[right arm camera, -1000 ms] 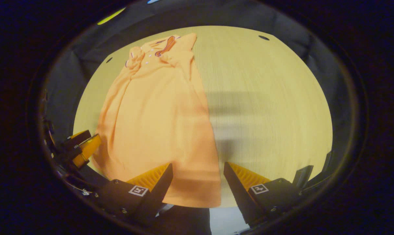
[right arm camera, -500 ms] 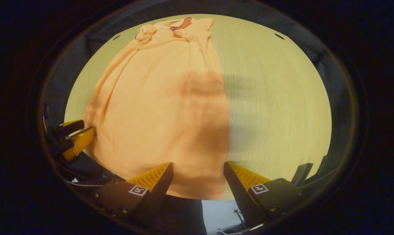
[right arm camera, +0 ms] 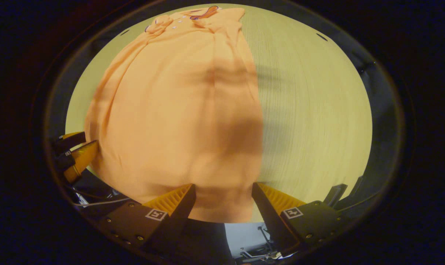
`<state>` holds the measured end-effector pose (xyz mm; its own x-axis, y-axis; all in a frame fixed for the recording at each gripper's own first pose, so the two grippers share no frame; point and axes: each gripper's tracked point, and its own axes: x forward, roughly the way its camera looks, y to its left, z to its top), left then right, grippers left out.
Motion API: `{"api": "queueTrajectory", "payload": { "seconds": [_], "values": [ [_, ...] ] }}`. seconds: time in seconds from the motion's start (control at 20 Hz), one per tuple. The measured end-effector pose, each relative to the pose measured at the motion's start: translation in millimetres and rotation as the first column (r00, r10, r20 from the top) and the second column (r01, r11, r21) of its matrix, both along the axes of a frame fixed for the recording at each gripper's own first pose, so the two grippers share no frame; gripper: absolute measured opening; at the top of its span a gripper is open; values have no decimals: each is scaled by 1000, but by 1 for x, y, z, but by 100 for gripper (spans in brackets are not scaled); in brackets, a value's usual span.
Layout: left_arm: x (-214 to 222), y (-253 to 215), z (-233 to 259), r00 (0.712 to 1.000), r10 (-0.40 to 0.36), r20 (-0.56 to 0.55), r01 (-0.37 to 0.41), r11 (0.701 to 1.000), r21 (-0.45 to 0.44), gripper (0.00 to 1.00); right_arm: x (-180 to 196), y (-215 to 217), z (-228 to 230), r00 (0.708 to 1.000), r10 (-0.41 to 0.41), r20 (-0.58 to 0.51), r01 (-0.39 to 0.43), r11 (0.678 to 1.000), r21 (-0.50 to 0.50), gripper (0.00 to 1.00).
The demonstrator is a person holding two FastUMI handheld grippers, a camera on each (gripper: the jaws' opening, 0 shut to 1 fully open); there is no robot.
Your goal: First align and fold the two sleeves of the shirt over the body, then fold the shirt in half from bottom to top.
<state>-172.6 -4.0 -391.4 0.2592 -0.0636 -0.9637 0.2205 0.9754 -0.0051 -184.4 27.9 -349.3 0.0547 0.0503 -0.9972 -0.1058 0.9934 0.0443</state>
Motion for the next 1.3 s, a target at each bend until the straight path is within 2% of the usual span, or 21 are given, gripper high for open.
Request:
{"api": "queueTrajectory", "payload": {
  "seconds": [0.15,0.25,0.3,0.35,0.4,0.45,0.5,0.55,0.6,0.65,0.7,0.75,0.8,1.3],
  "values": [
    [-1,-2,-2,999,-11,-46,12,1000,11,96,0,0,-1,1000,-2,1,2,1000,-2,98],
    [1,-6,-1,998,-17,-57,18,1000,12,92,3,3,-1,1000,-8,2,8,1000,-2,98],
    [1,-9,-1,998,-27,-58,28,1000,12,80,1,7,1,1000,-13,-2,13,1000,1,89],
    [0,-13,-1,997,-37,-65,38,999,13,77,0,10,1,1000,-8,0,8,1000,1,83],
    [3,-16,-1,998,-43,-53,44,999,12,67,0,14,0,1000,1,-3,-1,1000,2,68],
    [4,-18,0,998,-43,-40,43,999,14,58,2,19,0,1000,10,-1,-10,1000,4,61],
    [7,-18,1,999,-37,-33,37,999,21,35,5,23,3,1000,15,2,-15,1000,9,42],
    [6,-17,-1,999,-20,-36,21,999,28,25,3,25,1,1000,7,7,-7,1000,16,30],
    [7,-19,0,999,-14,-32,15,999,28,15,4,25,1,1000,10,5,-10,1000,20,10],
    [6,-18,-2,999,-10,-43,12,999,37,15,3,24,2,1000,17,7,-17,999,27,8],
    [10,-20,1,999,-12,-36,13,999,38,10,8,25,-2,1000,0,25,-1,999,41,9],
    [5,-18,0,999,-8,-45,10,999,47,7,5,24,-1,1000,-17,25,16,998,54,2],
    [6,-18,0,999,-5,-45,7,999,48,7,5,25,1,999,-27,31,25,998,63,0],
    [23,-13,15,999,45,-9,-45,999,18,6,16,27,19,995,-69,73,61,993,106,1]
  ]
}}
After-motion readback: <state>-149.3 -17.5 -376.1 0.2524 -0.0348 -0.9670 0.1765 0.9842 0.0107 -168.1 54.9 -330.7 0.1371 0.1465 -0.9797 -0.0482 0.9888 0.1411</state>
